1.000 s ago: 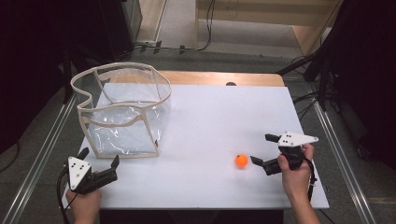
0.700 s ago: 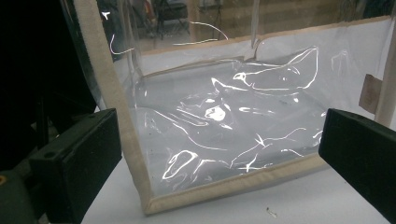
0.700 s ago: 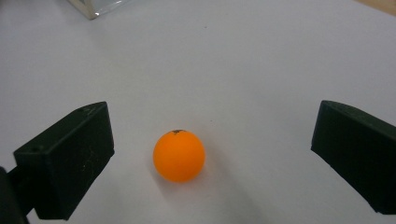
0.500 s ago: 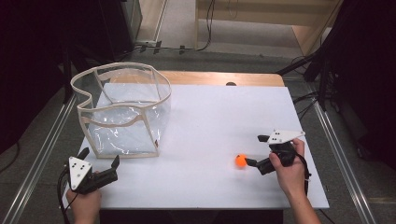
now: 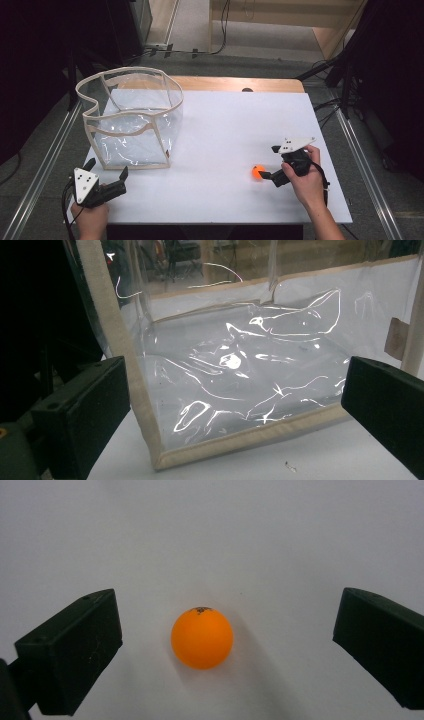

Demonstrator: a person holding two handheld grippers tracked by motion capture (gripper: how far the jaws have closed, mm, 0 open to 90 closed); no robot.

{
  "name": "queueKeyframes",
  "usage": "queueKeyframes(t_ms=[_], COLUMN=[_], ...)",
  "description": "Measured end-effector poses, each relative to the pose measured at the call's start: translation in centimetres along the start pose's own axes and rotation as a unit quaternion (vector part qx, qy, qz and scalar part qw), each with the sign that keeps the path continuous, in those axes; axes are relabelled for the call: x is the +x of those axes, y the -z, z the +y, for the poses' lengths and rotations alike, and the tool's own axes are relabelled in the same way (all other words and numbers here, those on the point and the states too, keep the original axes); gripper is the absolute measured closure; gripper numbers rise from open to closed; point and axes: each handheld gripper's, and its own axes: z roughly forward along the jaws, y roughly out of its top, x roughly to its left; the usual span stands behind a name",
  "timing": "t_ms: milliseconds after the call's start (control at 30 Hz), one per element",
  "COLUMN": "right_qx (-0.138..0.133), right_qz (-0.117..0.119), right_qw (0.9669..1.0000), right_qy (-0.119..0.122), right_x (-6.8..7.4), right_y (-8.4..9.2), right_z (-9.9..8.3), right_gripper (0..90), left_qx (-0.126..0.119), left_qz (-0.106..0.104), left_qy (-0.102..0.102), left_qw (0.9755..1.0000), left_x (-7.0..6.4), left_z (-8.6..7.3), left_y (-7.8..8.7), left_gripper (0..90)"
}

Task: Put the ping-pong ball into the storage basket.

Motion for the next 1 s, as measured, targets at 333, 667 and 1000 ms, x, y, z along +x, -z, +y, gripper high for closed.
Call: queueKeyframes(t_ms=[333, 667, 1000], right_qx=[0.038, 0.075, 0.112], right_qz=[0.010, 0.014, 0.018], right_qw=[0.9991, 0.9969, 0.9930], right_qy=[0.014, 0.019, 0.030], right_x=[0.3, 0.7, 0.9], right_y=[-0.9, -1.9, -2.8], right_z=[0.6, 0.7, 0.8], right_gripper=[0.0, 0.0, 0.0], left_qx=[0.000, 0.001, 0.002], left_qz=[0.000, -0.001, 0.001], left_qy=[0.000, -0.002, -0.005], left_qw=[1.0000, 1.0000, 1.0000], left_x=[0.0, 0.0, -0.1], left_z=[0.0, 0.0, 0.0], left_y=[0.0, 0.0, 0.0], left_gripper=[0.0, 0.0, 0.0])
